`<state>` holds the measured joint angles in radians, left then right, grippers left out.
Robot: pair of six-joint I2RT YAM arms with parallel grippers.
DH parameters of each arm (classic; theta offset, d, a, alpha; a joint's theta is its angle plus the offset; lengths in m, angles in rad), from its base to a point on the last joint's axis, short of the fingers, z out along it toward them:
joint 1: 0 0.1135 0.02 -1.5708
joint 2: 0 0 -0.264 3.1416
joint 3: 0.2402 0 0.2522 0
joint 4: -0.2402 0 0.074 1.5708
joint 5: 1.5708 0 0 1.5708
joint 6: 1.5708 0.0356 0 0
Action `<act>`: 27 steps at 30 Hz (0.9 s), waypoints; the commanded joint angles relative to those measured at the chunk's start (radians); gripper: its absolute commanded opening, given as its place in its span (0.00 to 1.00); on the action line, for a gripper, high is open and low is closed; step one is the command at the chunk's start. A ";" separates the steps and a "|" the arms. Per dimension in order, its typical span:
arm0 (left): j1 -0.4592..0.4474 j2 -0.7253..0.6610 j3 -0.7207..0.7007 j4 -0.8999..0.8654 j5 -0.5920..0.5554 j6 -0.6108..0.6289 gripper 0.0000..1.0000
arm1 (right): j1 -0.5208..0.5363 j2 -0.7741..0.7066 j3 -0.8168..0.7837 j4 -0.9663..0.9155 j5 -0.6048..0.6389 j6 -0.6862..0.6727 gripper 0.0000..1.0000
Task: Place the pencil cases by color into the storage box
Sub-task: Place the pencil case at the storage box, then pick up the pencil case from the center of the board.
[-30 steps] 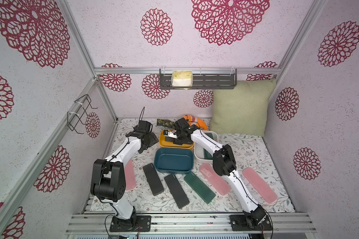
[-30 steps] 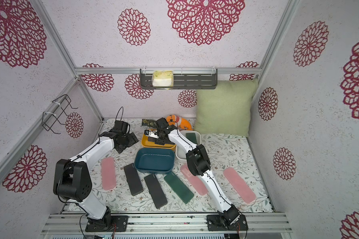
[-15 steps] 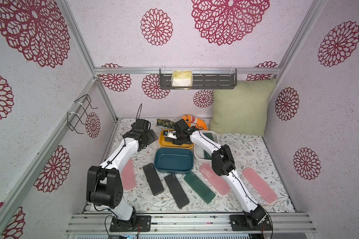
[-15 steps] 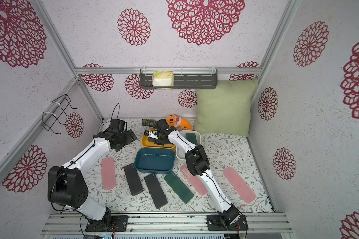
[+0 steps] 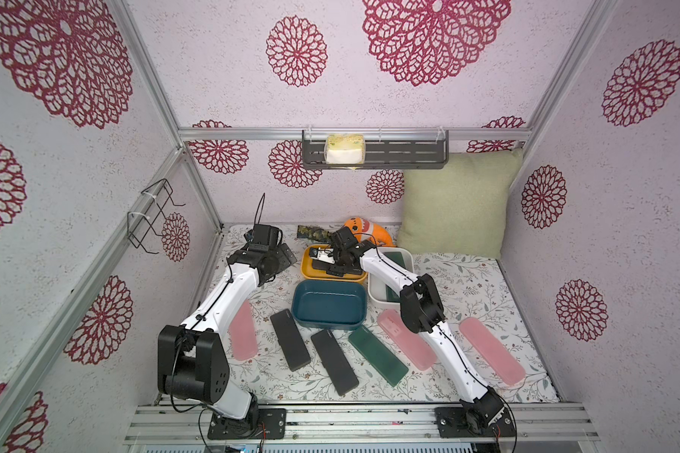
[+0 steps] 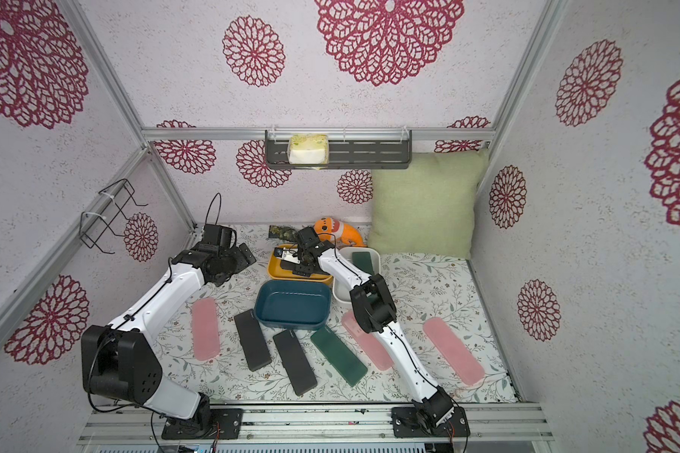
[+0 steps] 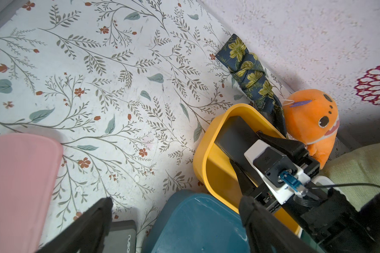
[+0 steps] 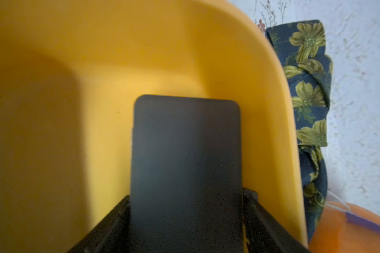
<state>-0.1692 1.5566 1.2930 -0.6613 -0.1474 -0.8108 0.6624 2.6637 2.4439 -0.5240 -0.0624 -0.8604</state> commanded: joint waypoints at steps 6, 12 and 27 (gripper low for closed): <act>0.005 -0.034 0.009 -0.019 -0.017 0.015 0.97 | -0.017 0.011 0.015 0.004 0.012 0.025 0.87; 0.004 -0.042 0.023 -0.057 0.003 0.011 0.97 | -0.012 -0.033 0.014 0.004 0.004 0.042 0.88; -0.002 -0.073 0.028 -0.268 -0.024 -0.008 0.97 | 0.002 -0.200 -0.074 0.046 0.009 0.086 0.91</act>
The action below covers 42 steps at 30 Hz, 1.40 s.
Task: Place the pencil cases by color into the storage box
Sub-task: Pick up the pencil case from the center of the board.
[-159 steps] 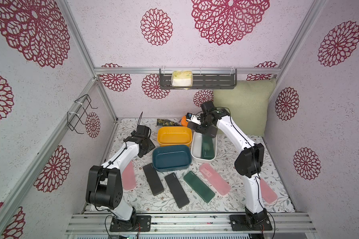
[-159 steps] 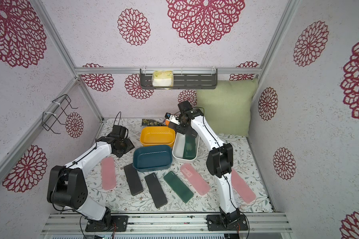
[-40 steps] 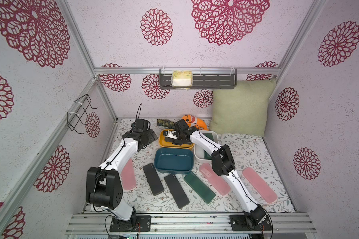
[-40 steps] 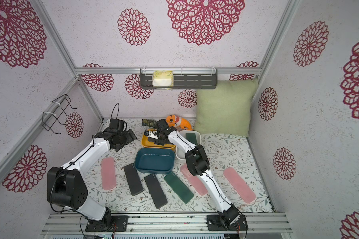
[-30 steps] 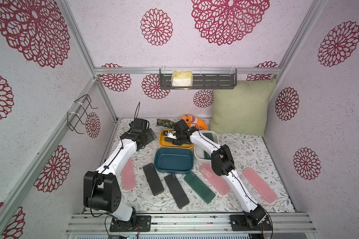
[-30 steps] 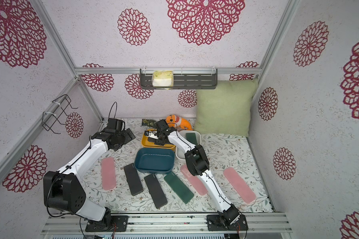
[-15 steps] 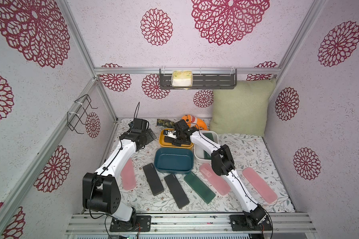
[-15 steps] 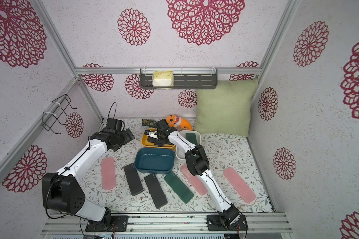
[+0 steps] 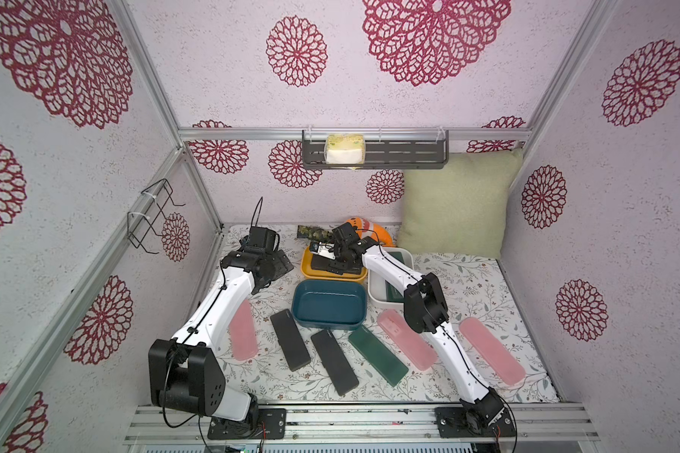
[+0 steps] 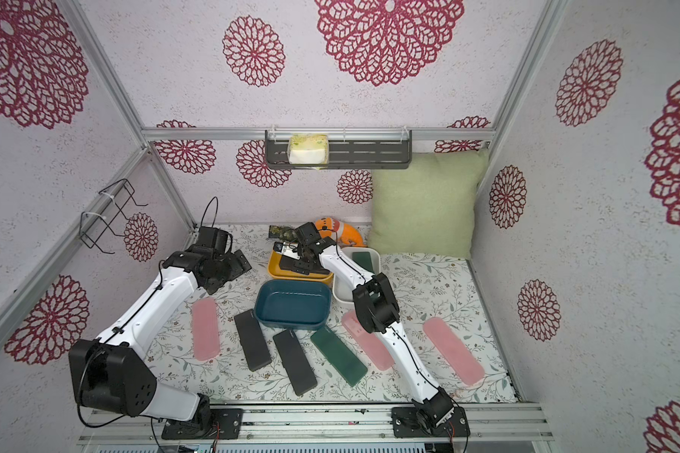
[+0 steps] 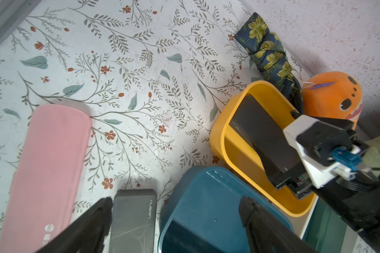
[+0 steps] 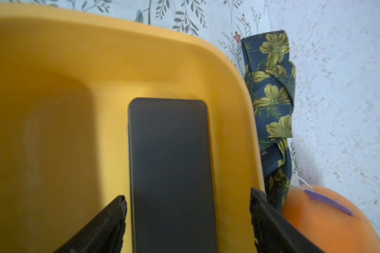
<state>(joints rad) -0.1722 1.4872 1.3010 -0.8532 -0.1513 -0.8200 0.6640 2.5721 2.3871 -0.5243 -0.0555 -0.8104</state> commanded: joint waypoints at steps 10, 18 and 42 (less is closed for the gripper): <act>0.107 0.097 -0.017 -0.209 0.002 -0.012 0.97 | -0.001 -0.336 -0.309 0.237 0.011 0.092 0.97; 0.213 0.117 -0.055 -0.262 0.035 0.047 0.97 | -0.015 -0.640 -0.796 0.553 -0.036 0.174 0.99; 0.405 0.277 -0.153 -0.118 0.086 0.175 0.97 | -0.055 -0.843 -1.177 0.710 -0.004 0.244 0.99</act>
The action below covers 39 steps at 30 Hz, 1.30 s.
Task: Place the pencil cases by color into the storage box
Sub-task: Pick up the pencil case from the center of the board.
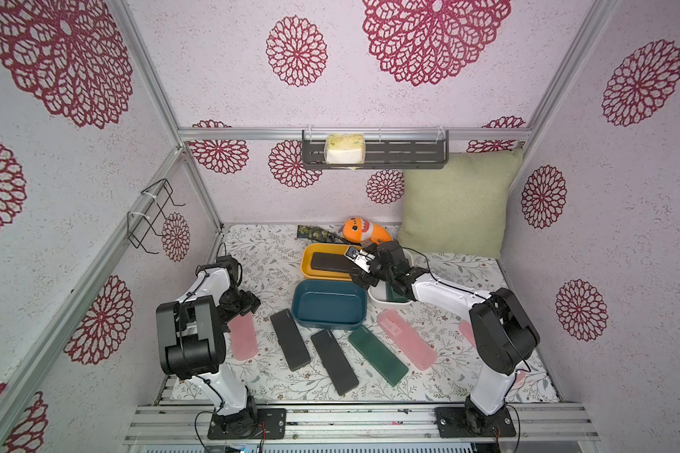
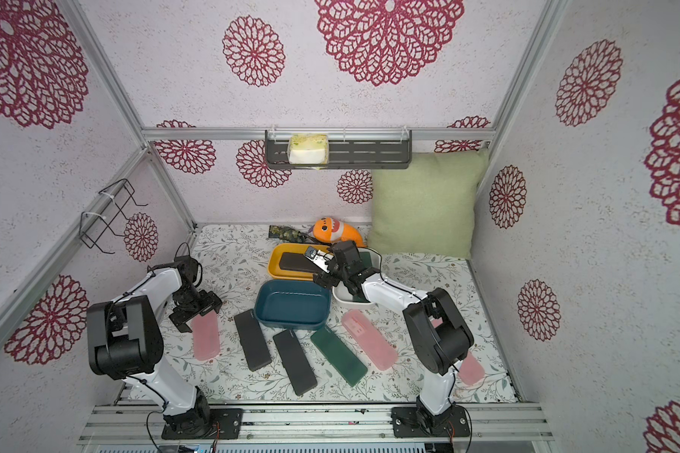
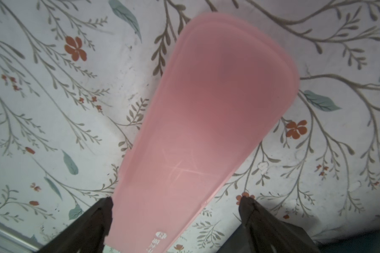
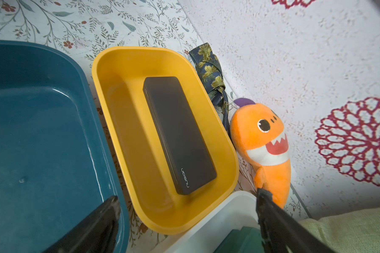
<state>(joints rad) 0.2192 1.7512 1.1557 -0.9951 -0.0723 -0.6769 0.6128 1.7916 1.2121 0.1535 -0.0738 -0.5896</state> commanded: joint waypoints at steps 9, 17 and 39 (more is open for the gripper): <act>0.032 0.057 -0.013 0.071 0.041 0.083 0.97 | -0.004 -0.103 -0.055 0.040 0.045 0.050 0.99; 0.035 0.114 -0.025 0.115 0.053 0.086 0.98 | -0.004 -0.141 -0.095 0.041 0.057 0.059 0.99; 0.005 0.201 0.019 0.184 0.115 0.137 0.98 | -0.004 -0.152 -0.099 0.029 0.075 0.068 0.99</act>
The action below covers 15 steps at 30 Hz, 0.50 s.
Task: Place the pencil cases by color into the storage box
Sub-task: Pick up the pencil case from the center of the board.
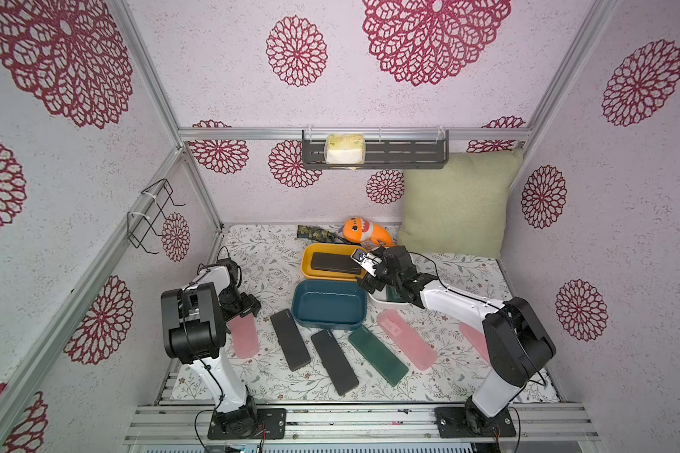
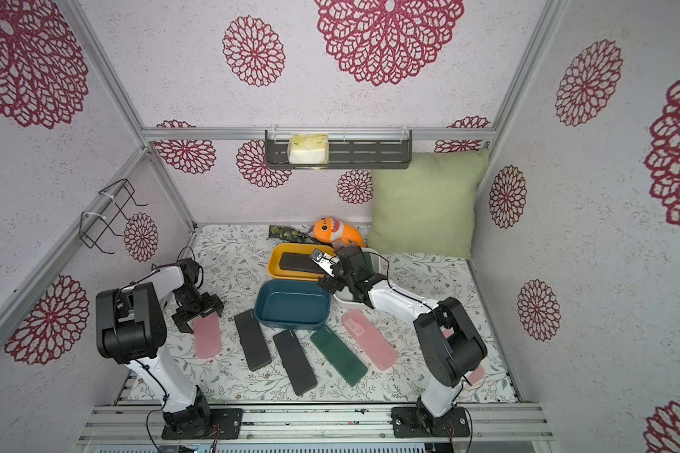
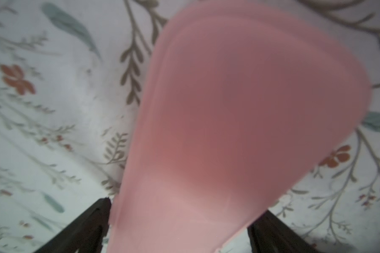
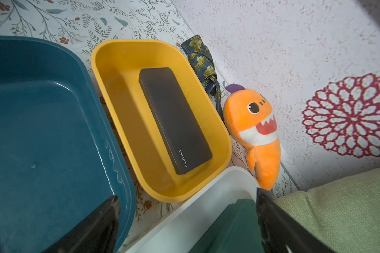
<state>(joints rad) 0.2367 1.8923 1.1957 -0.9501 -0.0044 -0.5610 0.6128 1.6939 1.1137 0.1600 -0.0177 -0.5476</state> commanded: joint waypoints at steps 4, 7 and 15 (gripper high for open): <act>-0.024 0.062 -0.007 0.135 0.042 0.034 0.94 | -0.004 -0.058 0.001 0.022 0.019 0.027 0.99; -0.034 0.062 -0.002 0.135 0.044 0.036 0.88 | -0.004 -0.059 0.002 0.024 0.020 0.027 0.99; -0.040 0.062 0.018 0.137 0.035 0.025 0.76 | -0.003 -0.063 0.005 0.021 0.019 0.027 0.99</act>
<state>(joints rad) 0.2173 1.9041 1.2121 -0.9295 0.0174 -0.5297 0.6128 1.6783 1.1137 0.1600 -0.0029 -0.5461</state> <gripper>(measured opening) 0.856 0.990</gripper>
